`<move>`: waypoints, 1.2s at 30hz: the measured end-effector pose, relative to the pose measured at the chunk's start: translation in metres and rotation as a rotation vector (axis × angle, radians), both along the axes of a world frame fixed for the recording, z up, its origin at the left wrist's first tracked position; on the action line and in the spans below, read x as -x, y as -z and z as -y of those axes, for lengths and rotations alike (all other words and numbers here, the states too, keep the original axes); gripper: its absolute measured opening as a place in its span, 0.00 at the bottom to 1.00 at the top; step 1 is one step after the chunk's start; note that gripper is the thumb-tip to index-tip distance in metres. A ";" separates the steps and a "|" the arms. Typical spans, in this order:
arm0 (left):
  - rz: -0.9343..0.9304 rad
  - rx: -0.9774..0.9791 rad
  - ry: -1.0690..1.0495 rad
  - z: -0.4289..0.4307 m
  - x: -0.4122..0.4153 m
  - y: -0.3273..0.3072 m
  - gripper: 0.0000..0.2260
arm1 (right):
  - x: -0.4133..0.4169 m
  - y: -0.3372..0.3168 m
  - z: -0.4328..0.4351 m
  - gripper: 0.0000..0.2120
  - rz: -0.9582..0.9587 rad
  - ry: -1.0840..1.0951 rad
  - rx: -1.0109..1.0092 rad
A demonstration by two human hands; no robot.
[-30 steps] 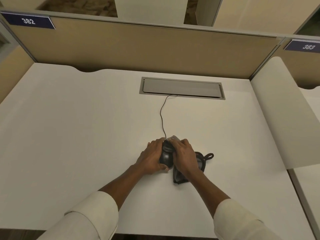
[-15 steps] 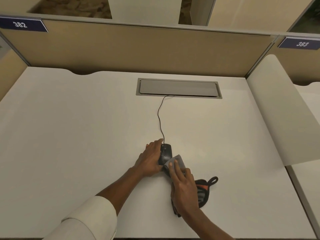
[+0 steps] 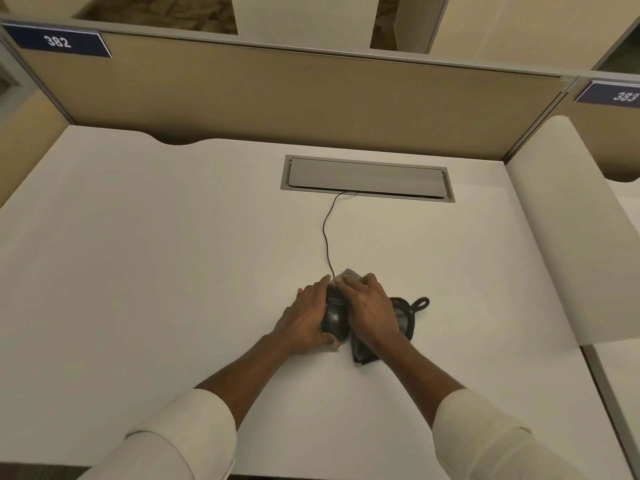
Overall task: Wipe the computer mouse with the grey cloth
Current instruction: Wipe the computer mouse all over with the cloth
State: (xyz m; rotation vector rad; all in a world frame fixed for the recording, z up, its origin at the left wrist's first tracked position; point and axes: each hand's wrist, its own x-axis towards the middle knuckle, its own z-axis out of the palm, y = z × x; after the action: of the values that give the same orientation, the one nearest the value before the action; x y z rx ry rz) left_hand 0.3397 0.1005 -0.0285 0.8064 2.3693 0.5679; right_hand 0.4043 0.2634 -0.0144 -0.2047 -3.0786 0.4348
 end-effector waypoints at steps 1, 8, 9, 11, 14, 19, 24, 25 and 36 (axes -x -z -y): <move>0.001 -0.003 -0.005 0.000 0.000 0.000 0.61 | 0.006 -0.001 -0.002 0.19 0.020 -0.023 -0.012; 0.017 0.001 -0.010 0.000 0.001 0.000 0.63 | -0.002 0.001 0.001 0.20 0.011 -0.031 -0.031; 0.021 0.002 -0.014 0.000 0.000 -0.001 0.63 | -0.009 0.002 0.005 0.20 -0.006 -0.007 -0.018; 0.028 0.004 -0.012 0.000 0.001 -0.002 0.63 | -0.024 0.004 0.013 0.22 -0.019 0.036 -0.009; 0.024 0.007 0.001 0.000 0.001 -0.002 0.62 | -0.052 0.012 0.030 0.29 -0.066 0.113 -0.024; 0.016 -0.001 0.006 0.002 0.000 -0.004 0.60 | -0.089 0.015 0.059 0.35 -0.115 0.116 -0.124; -0.013 -0.010 0.014 0.003 -0.003 -0.003 0.58 | -0.100 0.018 0.067 0.39 -0.047 0.157 -0.145; -0.008 -0.018 0.009 0.004 -0.004 -0.003 0.57 | -0.100 0.017 0.067 0.39 -0.037 0.161 -0.143; -0.028 0.002 0.026 0.002 -0.001 -0.002 0.61 | -0.039 0.005 0.025 0.28 0.049 0.163 -0.064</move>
State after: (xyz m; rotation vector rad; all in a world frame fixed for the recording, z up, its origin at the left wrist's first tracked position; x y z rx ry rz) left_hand 0.3411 0.0987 -0.0268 0.8488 2.3803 0.5472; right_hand 0.4434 0.2389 -0.0196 -0.4671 -3.0853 0.3286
